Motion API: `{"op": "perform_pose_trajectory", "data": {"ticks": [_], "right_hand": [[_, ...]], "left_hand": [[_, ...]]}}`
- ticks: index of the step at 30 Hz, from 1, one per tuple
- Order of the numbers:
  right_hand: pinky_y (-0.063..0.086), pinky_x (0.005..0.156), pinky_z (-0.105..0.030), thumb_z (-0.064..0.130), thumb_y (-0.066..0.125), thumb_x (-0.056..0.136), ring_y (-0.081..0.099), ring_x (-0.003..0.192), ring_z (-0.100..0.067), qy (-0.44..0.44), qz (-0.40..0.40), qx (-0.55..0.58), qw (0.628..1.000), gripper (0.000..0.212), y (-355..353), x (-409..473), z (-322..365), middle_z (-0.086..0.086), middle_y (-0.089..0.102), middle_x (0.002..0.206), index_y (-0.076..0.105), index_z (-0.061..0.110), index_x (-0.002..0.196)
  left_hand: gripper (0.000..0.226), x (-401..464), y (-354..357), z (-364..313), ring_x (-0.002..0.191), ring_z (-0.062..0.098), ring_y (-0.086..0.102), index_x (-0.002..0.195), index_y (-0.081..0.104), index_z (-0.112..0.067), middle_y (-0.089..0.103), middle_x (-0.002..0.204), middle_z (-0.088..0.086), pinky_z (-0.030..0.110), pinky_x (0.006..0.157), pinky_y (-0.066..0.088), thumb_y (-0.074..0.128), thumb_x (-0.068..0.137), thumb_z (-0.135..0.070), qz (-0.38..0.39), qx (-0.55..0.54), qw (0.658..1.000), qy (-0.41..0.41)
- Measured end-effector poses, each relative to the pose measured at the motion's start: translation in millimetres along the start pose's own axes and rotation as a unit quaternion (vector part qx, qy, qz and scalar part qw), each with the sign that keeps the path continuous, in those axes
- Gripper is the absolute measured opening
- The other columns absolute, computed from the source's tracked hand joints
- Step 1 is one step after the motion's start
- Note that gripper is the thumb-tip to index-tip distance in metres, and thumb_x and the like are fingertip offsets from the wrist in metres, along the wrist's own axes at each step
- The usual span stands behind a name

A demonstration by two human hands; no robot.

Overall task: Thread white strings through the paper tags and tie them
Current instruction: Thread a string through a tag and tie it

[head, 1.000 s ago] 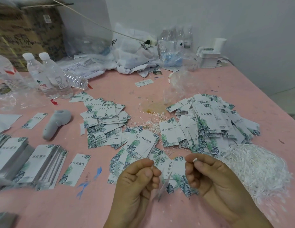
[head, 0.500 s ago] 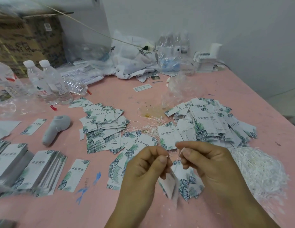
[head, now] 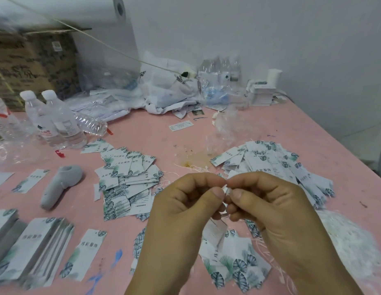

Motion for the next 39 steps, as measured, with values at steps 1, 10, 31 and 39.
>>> {"op": "perform_pose_trajectory", "data": {"ticks": [1,10,31,39], "right_hand": [[0.054,0.058,-0.022,0.015,0.081,0.068,0.068,0.061,-0.018,0.002,0.001,0.005,1.0,0.018,0.5,0.8,-0.2,-0.014,0.072,0.071,0.078,0.018,0.086],[0.055,0.055,-0.022,0.026,0.092,0.054,0.07,0.059,-0.021,0.029,0.012,0.016,0.999,0.034,1.1,1.4,-0.6,-0.017,0.072,0.068,0.08,0.016,0.083],[0.056,0.058,-0.022,0.017,0.077,0.069,0.069,0.06,-0.018,-0.014,-0.02,-0.014,1.0,0.016,-3.5,-0.7,7.4,-0.009,0.072,0.069,0.077,0.019,0.085],[0.056,0.058,-0.021,0.023,0.078,0.061,0.07,0.061,-0.019,-0.007,-0.026,0.001,1.0,0.022,-3.3,-1.1,7.8,-0.013,0.072,0.069,0.077,0.019,0.083]], "left_hand": [[0.015,1.6,-0.9,-2.8,0.061,0.01,0.063,0.084,0.078,-0.022,0.071,0.067,0.002,0.017,0.057,0.049,0.074,0.071,-0.019,0.001,0.0,1.0,0.005],[0.018,5.2,-4.8,-3.7,0.06,0.009,0.064,0.08,0.078,-0.028,0.07,0.064,0.0,0.018,0.058,0.051,0.071,0.065,-0.034,0.009,0.042,0.999,0.006],[0.014,-1.0,9.4,-9.6,0.061,0.002,0.056,0.083,0.07,-0.031,0.064,0.066,-0.011,0.016,0.058,0.047,0.064,0.077,-0.041,0.015,0.122,0.992,0.03],[0.009,0.1,6.3,-7.8,0.058,0.001,0.057,0.08,0.071,-0.028,0.065,0.062,-0.009,0.012,0.057,0.047,0.063,0.079,-0.026,-0.008,0.108,0.994,0.015]]}}
Point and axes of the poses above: each hand's wrist, its own x-axis towards the middle knuckle, its own y-axis out of the palm, z = x × y, the point moved 10 cm from there along x, towards the middle knuckle
